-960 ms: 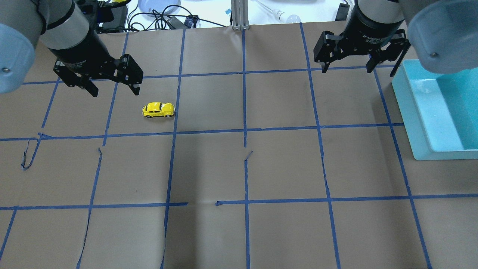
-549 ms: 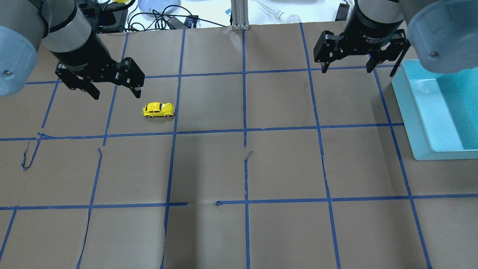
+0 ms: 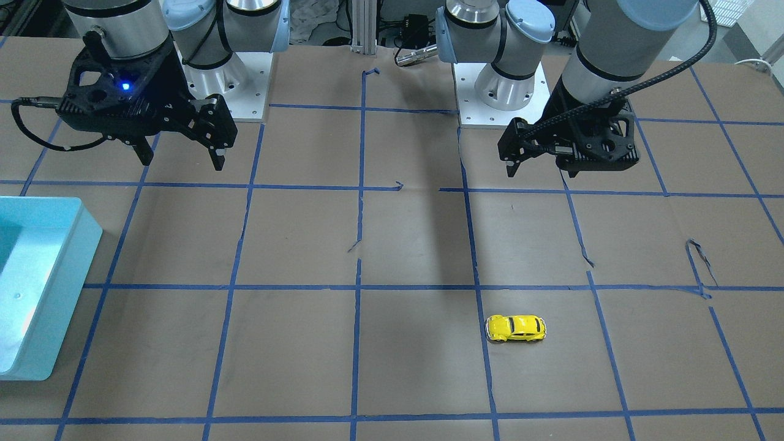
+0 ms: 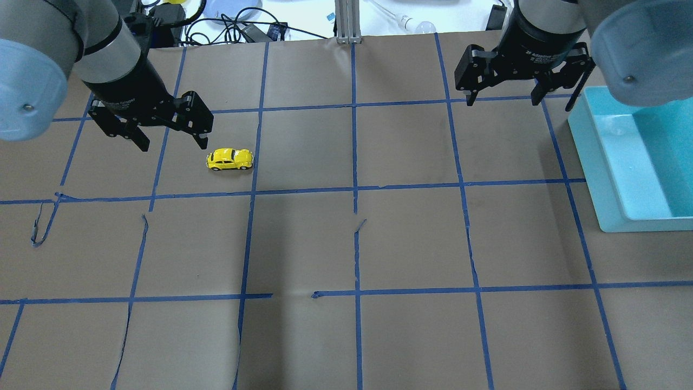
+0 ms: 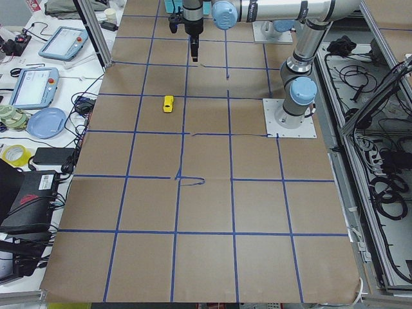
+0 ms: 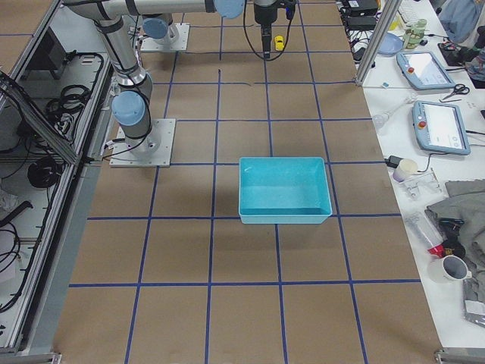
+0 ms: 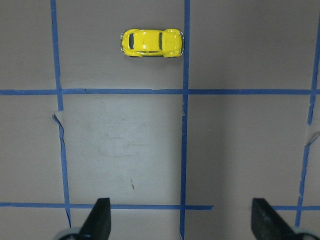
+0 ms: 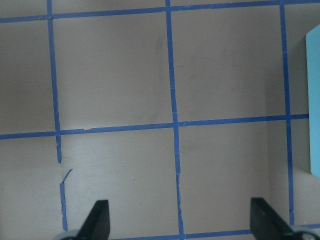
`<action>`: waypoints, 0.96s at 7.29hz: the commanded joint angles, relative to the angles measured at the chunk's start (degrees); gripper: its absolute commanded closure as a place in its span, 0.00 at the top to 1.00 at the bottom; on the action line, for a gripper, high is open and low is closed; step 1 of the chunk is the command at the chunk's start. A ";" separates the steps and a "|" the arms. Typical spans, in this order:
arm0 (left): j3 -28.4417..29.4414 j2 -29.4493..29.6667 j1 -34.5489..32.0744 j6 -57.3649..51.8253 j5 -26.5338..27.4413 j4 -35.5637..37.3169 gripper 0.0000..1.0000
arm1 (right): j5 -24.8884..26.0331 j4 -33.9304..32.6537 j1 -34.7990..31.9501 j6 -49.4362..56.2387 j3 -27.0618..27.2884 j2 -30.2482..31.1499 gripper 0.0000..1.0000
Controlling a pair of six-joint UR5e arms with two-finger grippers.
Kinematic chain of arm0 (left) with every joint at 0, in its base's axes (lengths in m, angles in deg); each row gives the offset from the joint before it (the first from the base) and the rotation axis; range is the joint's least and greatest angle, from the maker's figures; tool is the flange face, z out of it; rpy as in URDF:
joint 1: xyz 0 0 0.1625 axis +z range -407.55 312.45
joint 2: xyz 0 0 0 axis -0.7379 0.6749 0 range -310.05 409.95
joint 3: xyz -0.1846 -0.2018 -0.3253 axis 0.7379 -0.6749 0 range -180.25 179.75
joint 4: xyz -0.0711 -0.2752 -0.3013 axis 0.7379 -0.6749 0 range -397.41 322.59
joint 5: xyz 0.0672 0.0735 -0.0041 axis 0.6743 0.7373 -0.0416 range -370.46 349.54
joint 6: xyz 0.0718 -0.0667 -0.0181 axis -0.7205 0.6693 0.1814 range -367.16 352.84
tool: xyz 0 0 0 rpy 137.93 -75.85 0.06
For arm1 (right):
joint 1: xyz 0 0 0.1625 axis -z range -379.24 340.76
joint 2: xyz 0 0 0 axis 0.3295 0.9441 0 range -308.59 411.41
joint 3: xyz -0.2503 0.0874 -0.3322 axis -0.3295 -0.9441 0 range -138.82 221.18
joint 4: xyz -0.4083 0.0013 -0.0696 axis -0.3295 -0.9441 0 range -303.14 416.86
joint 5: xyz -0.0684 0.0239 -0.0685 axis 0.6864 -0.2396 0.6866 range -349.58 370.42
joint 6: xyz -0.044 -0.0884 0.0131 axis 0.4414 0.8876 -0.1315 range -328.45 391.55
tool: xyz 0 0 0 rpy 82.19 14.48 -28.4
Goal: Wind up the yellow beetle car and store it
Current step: 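Hover the left gripper above the yellow beetle car, adjusting position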
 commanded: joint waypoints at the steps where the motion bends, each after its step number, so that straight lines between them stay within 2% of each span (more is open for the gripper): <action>1: 0.00 0.11 0.27 1.06 -0.56 0.62 1.00 | -0.04 0.00 -0.02 0.00 0.09 0.03 1.00; 7: 0.53 -0.59 -0.52 2.39 -0.56 0.62 1.00 | -0.04 0.00 0.07 0.00 0.09 0.03 1.00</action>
